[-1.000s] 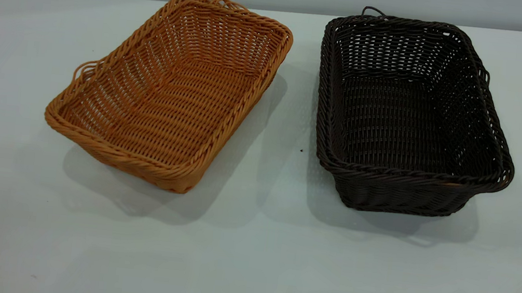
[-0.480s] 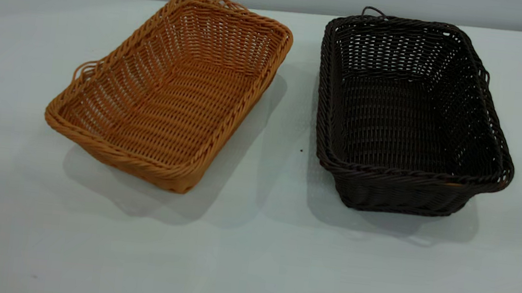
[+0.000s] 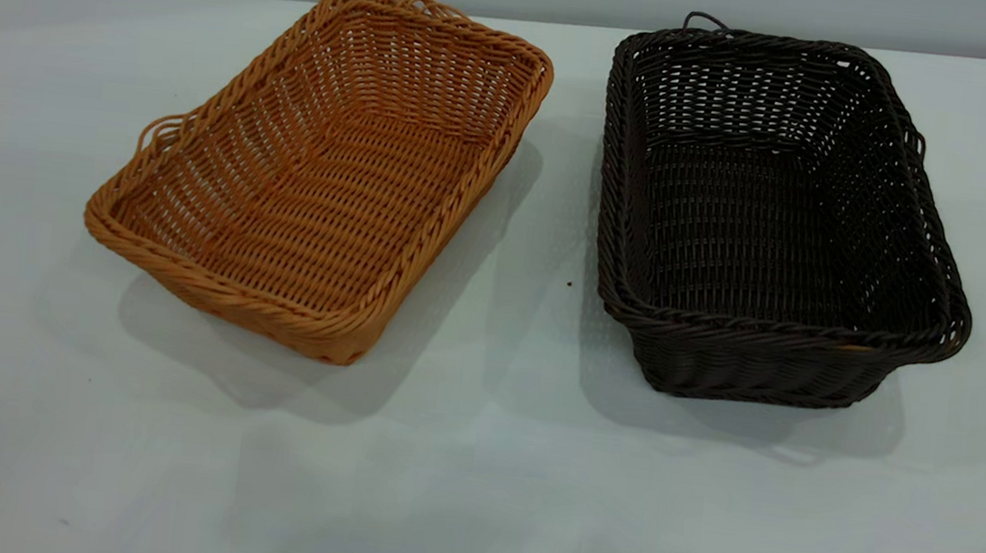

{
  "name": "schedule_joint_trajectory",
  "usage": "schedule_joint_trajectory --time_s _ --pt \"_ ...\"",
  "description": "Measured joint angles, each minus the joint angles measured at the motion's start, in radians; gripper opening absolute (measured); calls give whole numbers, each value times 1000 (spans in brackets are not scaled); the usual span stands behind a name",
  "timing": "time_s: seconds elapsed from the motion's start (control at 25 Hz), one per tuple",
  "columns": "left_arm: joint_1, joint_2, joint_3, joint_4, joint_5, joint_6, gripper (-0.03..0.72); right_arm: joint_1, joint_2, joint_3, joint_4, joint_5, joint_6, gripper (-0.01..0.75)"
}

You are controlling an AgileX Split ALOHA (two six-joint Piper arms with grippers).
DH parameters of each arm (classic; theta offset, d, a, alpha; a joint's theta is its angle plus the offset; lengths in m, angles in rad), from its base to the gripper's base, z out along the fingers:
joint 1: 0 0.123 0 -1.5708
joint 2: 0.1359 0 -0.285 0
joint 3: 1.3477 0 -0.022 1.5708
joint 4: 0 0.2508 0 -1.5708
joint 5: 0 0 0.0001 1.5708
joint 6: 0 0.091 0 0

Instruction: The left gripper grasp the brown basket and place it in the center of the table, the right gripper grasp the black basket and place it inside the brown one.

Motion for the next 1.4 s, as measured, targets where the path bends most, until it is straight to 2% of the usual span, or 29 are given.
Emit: schedule_joint_trajectory --time_s 0.16,0.28,0.4,0.52,0.64,0.84,0.92,1.04,1.4 --pt "0 198 -60 -80 -80 72 583 27 230 -1 204 -39 -129 604" --pt "0 306 -109 -154 -121 154 583 142 386 -3 298 -129 -171 596" --pt "0 390 -150 -229 -150 225 583 280 533 -17 396 -226 -114 593" --pt "0 454 -183 -297 -156 283 583 341 684 -60 508 -246 -26 594" --pt "0 499 -207 -326 -160 325 583 352 812 -111 677 -237 10 594" --pt "0 531 -214 -332 -164 337 583 352 980 -134 1091 -237 -3 594" --pt "0 531 -214 -332 -164 337 583 352 1032 -141 1175 -234 -1 594" --pt "0 531 -215 -332 -164 338 583 352 1097 -159 1212 -249 53 594" --pt "0 532 -218 -332 -166 339 583 352 1223 -237 1224 -408 274 594"
